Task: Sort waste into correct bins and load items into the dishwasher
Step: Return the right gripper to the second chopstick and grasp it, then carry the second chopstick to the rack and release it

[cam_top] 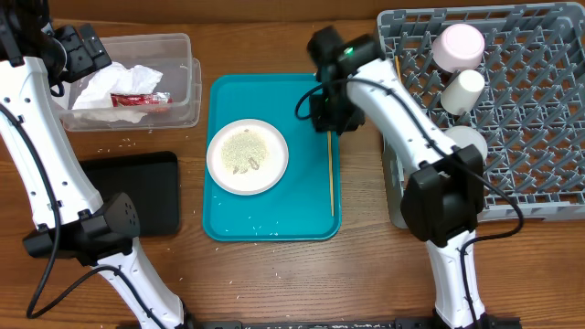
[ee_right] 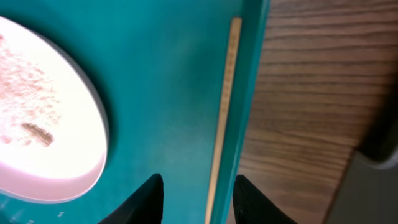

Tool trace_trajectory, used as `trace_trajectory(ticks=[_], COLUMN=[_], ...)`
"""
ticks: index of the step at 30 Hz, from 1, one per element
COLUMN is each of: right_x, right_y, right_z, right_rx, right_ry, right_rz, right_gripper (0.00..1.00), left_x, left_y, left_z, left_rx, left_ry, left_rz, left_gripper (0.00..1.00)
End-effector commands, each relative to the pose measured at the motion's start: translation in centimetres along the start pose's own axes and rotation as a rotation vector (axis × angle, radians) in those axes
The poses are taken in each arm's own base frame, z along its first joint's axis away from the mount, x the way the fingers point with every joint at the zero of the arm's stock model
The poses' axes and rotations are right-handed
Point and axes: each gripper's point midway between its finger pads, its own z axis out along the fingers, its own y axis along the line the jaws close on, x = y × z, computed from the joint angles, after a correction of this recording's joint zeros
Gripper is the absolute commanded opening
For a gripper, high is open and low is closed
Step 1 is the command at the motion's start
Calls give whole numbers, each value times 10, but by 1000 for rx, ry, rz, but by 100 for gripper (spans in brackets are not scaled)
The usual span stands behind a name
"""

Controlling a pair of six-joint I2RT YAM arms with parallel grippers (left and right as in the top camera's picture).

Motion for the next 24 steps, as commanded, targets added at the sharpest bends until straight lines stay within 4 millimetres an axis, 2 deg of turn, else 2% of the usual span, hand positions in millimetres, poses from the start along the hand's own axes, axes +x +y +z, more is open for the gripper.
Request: trace_trajectory(ticks=[1,8,16,20,22,24], right_x=[10,25,34,40,42,43], right_y=[-5,-9,-14,-10,-9,-8], right_z=[28,68,84,91,94,95], right_rx=[72,89,98,101,103,103], right_ry=[27,61,81,84,86,85], right_rz=[51,41,41,53,66,69], right_gripper=[35,34,35,34,28,15], left_x=[-1,-1,-1,-1,-1,-1], left_y=[3,3,3,3,3,3], left_z=[-3,-3,-3,-3,-3,-3], left_rx=[-5,-5,-5,-5,-6,-5], left_ry=[-8,-9,-9,-9,-9,-9], left_rz=[18,18,18,18,18,18], left_gripper=[100,100,100,100,100,100])
